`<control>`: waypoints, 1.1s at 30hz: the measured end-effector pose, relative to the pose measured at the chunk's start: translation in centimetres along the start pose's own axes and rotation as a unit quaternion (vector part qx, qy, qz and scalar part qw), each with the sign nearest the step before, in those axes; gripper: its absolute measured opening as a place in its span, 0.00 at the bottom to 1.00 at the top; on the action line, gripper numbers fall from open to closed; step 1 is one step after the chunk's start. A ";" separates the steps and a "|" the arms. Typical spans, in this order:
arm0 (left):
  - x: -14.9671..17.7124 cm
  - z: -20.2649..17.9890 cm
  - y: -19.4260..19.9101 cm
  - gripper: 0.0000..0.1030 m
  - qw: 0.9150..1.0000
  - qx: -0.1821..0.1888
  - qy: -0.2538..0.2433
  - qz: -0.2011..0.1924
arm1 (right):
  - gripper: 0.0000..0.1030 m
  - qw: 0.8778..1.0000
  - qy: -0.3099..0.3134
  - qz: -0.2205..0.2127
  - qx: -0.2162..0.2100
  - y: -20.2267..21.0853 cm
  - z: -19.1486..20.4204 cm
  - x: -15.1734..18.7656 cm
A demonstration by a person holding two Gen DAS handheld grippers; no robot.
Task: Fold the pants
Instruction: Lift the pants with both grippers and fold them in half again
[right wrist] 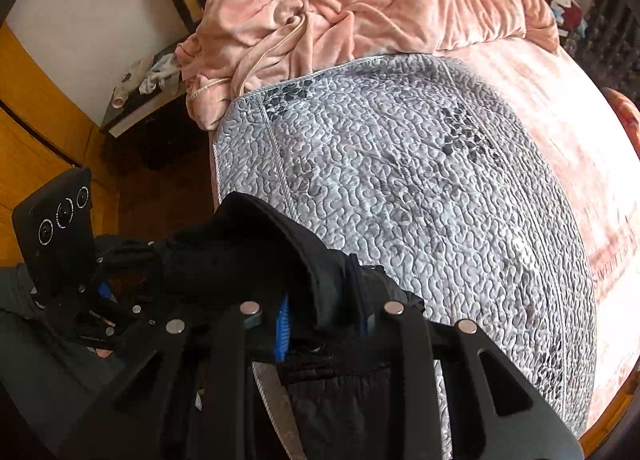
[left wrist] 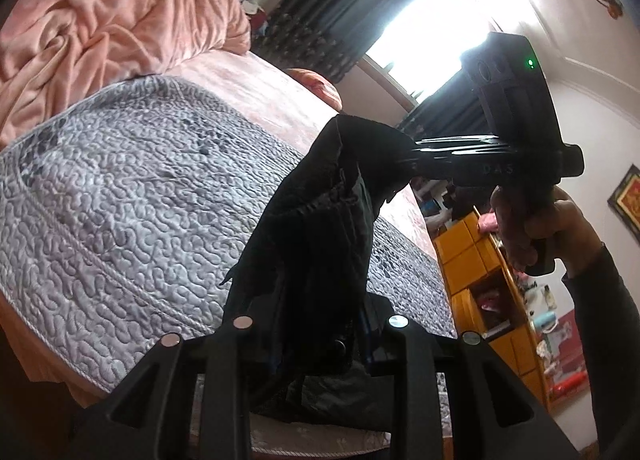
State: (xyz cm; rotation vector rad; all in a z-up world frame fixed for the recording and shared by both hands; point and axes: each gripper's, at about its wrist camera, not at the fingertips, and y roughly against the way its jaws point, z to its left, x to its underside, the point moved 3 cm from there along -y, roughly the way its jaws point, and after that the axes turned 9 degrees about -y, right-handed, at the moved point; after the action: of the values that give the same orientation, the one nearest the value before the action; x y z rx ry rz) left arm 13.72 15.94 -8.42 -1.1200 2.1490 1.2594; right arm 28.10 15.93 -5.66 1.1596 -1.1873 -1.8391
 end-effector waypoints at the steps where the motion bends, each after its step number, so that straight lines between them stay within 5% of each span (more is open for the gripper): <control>1: 0.0 -0.4 -0.1 0.28 1.000 0.001 -0.005 0.001 | 0.23 1.000 -0.003 -0.004 0.000 0.4 -0.2 0.4; 33: 1.9 -10.9 -3.1 0.28 0.992 0.041 -0.108 0.042 | 0.23 0.997 -0.064 -0.041 0.030 7.0 -4.7 9.3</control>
State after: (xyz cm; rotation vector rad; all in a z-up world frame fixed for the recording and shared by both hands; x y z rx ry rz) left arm 15.54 4.93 -5.83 -0.8268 2.0819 1.2552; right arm 29.12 3.68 -3.18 1.1523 -1.2915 -1.9777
